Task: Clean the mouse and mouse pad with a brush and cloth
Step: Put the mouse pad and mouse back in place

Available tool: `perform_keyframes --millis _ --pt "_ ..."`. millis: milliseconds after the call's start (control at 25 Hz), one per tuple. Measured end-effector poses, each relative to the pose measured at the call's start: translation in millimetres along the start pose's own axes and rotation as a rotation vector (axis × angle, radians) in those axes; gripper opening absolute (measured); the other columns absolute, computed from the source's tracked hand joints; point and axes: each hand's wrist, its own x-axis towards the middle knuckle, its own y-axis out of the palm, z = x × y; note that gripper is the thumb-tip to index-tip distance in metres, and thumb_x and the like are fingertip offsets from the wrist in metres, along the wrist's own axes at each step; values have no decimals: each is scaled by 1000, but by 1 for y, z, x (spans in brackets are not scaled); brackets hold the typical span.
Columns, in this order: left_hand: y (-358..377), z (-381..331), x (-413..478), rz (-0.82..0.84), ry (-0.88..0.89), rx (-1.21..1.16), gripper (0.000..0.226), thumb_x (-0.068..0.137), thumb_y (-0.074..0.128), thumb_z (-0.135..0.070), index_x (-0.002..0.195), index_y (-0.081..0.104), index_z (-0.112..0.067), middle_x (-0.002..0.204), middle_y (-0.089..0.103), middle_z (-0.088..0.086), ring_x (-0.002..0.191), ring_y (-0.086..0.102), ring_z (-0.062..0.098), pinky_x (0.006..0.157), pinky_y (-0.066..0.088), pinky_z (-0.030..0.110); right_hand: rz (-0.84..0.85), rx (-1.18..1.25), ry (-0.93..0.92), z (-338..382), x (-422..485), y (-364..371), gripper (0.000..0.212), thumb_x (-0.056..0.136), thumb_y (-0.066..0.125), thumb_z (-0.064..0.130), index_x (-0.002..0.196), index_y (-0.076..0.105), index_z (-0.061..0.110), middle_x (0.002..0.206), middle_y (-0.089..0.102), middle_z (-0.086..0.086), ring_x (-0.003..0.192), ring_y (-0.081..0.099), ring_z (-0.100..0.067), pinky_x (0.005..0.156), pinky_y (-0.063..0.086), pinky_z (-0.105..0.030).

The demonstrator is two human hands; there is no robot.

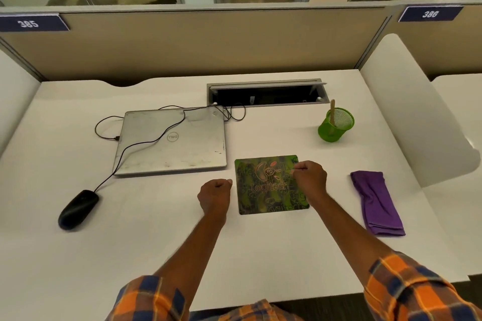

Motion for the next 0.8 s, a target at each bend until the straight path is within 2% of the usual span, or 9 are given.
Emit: perform_keyframes --millis 120,200,360,560,640,720,800 --pt "-33 5 2 20 -8 -61 25 96 78 -31 72 73 -27 81 79 -1 82 77 25 91 65 44 58 71 -29 21 -24 37 16 92 73 10 105 81 13 109 78 -3 101 71 -19 80 58 -28" --pt "-65 10 5 15 -20 -124 19 95 78 -32 77 77 -24 79 78 -2 77 77 22 87 67 43 129 139 -40 40 -45 71 12 94 73 11 102 81 14 104 79 -6 95 72 -20 81 61 -33" --pt "-140 24 21 -26 9 -163 17 94 76 -33 81 78 -21 76 78 -5 68 75 11 82 65 41 292 184 -74 82 -94 145 8 95 72 11 94 79 13 88 77 -9 77 65 -20 70 57 -37" --pt "-237 38 52 -104 37 -103 17 95 66 -19 85 75 -28 90 78 -5 91 76 20 85 63 39 412 185 -67 126 -157 238 8 92 72 9 88 79 11 95 80 -11 75 69 -19 81 65 -43" --pt "-275 46 68 -147 58 -76 17 95 65 -16 84 73 -26 91 78 1 89 74 19 77 57 29 459 190 -46 142 -186 276 9 92 70 10 90 78 8 96 81 -12 73 70 -19 84 66 -45" --pt "-309 51 83 -189 92 -51 15 96 65 -16 87 75 -22 86 76 -3 88 73 20 70 51 20 506 212 -9 153 -213 314 10 92 69 9 95 77 5 98 81 -11 73 72 -18 85 66 -44" --pt "-340 53 98 -247 108 7 19 95 62 -14 94 78 -24 91 76 -10 93 71 17 78 53 21 559 242 37 161 -237 349 12 92 71 9 102 74 2 97 78 -9 73 71 -19 80 66 -40"
